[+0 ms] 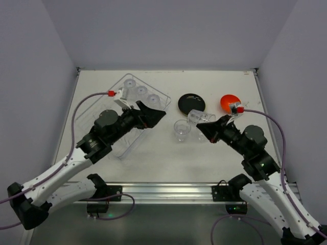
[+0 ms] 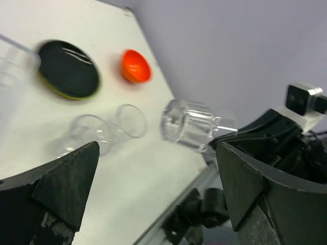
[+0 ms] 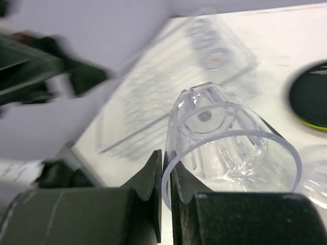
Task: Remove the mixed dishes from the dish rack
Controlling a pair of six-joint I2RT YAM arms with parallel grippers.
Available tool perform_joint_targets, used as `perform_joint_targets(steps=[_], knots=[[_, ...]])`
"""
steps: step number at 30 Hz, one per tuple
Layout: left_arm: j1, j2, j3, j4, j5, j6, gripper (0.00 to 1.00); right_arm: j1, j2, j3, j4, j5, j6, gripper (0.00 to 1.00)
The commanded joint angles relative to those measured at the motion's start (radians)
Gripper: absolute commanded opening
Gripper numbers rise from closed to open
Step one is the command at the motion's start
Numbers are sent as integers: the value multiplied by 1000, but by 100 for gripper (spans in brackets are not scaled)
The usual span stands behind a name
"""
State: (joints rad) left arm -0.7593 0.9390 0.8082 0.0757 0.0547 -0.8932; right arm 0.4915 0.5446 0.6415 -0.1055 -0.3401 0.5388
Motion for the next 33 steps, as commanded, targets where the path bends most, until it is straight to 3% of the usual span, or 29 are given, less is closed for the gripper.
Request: perform_joint_targets(steps=[1, 2, 5, 8, 13, 17, 27, 33], knots=[[3, -123, 117, -480, -392, 213, 100, -11, 18, 144, -438, 525, -82, 0], [3, -140, 126, -566, -448, 230, 100, -16, 50, 182, -482, 641, -83, 0], [5, -167, 155, -698, -499, 313, 100, -82, 162, 251, -609, 728, -97, 0], [5, -158, 140, -780, -565, 375, 100, -232, 276, 303, -668, 665, -140, 0], [5, -195, 17, -740, -607, 389, 100, -373, 517, 357, -694, 653, -175, 0], [5, -212, 8, -699, -599, 418, 100, -384, 688, 409, -707, 613, -188, 0], [5, -255, -18, -692, -599, 430, 100, -386, 836, 397, -596, 492, -178, 0], [3, -258, -21, -692, -602, 428, 100, -384, 919, 402, -569, 504, -178, 0]])
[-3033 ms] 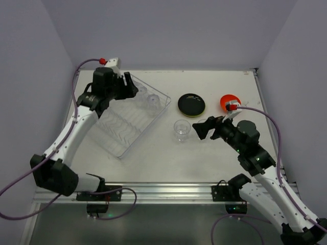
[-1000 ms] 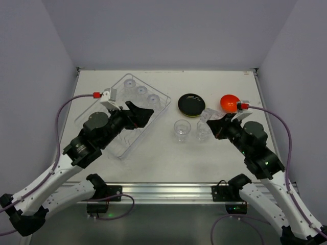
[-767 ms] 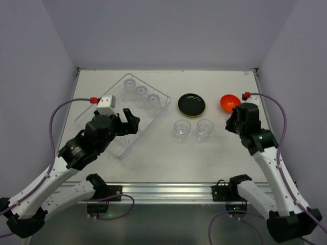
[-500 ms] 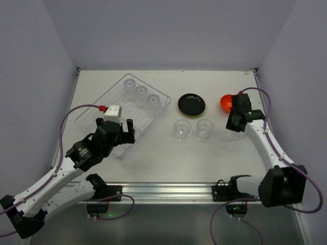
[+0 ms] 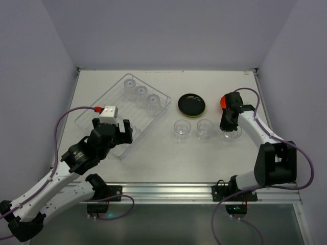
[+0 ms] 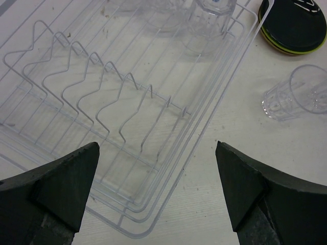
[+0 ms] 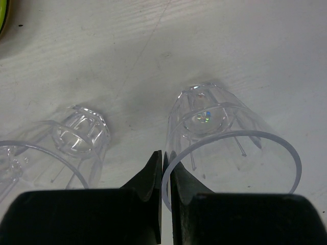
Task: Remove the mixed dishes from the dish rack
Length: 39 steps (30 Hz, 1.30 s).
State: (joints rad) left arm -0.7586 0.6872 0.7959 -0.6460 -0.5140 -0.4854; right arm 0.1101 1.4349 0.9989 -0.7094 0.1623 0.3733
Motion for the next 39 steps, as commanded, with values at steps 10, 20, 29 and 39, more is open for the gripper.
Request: perform_joint_targets(steps=[10, 20, 29, 39], knots=[[4, 35, -1, 28, -31, 27, 100, 2, 52, 50, 73, -61, -20, 7], [4, 35, 2, 22, -52, 18, 100, 2, -48, 46, 48, -69, -24, 38], [4, 109, 64, -46, -95, -77, 100, 2, -253, 76, -21, -63, -27, 40], [5, 412, 336, -3, -56, -198, 100, 11, -763, -167, 315, -380, -34, 91]])
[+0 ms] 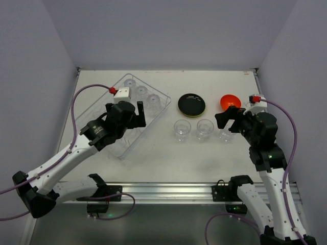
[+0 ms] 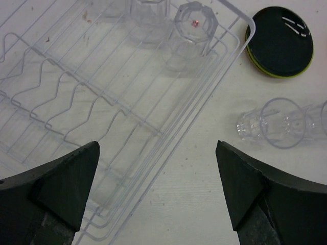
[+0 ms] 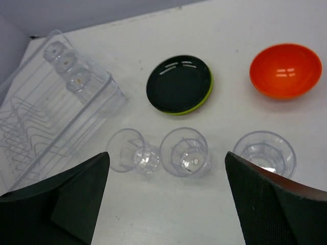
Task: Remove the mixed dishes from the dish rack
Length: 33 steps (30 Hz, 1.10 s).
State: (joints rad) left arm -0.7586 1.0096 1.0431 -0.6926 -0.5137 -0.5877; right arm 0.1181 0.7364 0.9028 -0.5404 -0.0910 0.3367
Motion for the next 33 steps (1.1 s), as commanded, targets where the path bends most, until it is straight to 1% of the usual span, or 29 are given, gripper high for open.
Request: perform_joint_targets(steps=[1, 2, 4, 5, 6, 7, 8, 9, 10, 11, 12, 15, 19, 21, 24, 28, 33], knots=[[5, 119, 130, 51, -89, -136, 100, 3, -80, -94, 158, -122, 16, 98], [5, 179, 153, 54, -100, -217, 100, 3, -97, -100, 166, -113, 24, 99], [10, 248, 216, 22, -112, -302, 100, 3, -95, -99, 163, -72, 50, 99], [13, 324, 292, 6, -118, -381, 100, 3, -85, -94, 155, -50, 64, 99], [19, 364, 328, -28, -132, -414, 100, 3, -77, -87, 140, -20, 86, 99], [28, 444, 401, -38, -123, -438, 100, 3, -72, -82, 135, -15, 100, 99], [45, 484, 435, -47, -102, -448, 100, 3, -68, -79, 132, -6, 113, 99], [86, 526, 468, -51, -70, -448, 100, 5, -68, -76, 126, 2, 126, 99], [111, 562, 495, -50, 19, -434, 100, 3, -68, -67, 120, 17, 145, 99], [140, 636, 520, -42, 70, -419, 100, 3, -71, -62, 109, 25, 150, 99], [187, 671, 552, -10, 146, -396, 100, 3, -80, -53, 93, 34, 154, 99], [243, 802, 636, -19, 196, -360, 100, 3, -107, -59, 103, 42, 154, 99], [251, 957, 770, -85, 225, -339, 100, 3, -129, -94, 149, -30, 137, 99], [251, 980, 791, -84, 231, -339, 100, 3, -115, -90, 151, -62, 130, 99], [251, 989, 767, -56, 230, -348, 100, 3, -97, -81, 140, -98, 117, 99], [251, 1011, 756, -45, 211, -353, 100, 3, -114, -91, 151, -108, 111, 99], [252, 1060, 791, -77, 204, -360, 100, 3, -135, -96, 155, -105, 107, 99]])
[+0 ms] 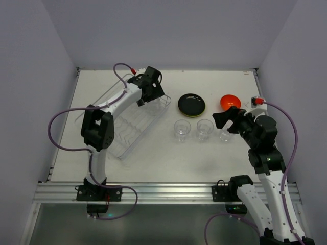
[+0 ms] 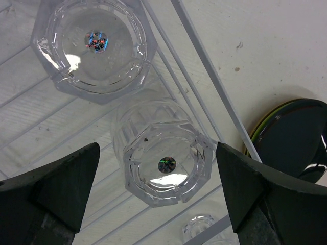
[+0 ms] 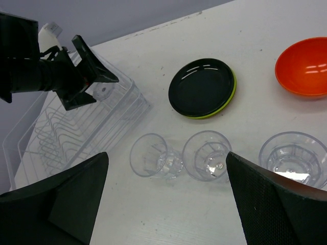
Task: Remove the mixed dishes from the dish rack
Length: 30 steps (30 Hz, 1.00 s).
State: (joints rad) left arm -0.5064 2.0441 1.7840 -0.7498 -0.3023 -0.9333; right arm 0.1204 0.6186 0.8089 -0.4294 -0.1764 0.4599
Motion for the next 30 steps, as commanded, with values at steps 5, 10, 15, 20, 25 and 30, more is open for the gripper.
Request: perform_joint_targets(steps=[5, 10, 15, 20, 25, 30], knots=[[0, 60, 72, -29, -14, -19, 97, 1, -11, -8, 52, -28, -13, 99], [-1, 70, 78, -31, -12, -10, 92, 2, -14, -14, 58, -35, -15, 99], [-11, 47, 45, -20, -11, -9, 83, 1, -17, -16, 63, -43, -15, 99], [-14, 11, 5, -23, -8, -13, 50, 1, -20, -17, 63, -49, -17, 99], [-23, -67, -38, -11, -15, -27, 20, 1, -20, -17, 63, -54, -18, 99], [-60, -156, -70, -11, -66, -30, 0, 1, -20, -17, 61, -55, -21, 99]])
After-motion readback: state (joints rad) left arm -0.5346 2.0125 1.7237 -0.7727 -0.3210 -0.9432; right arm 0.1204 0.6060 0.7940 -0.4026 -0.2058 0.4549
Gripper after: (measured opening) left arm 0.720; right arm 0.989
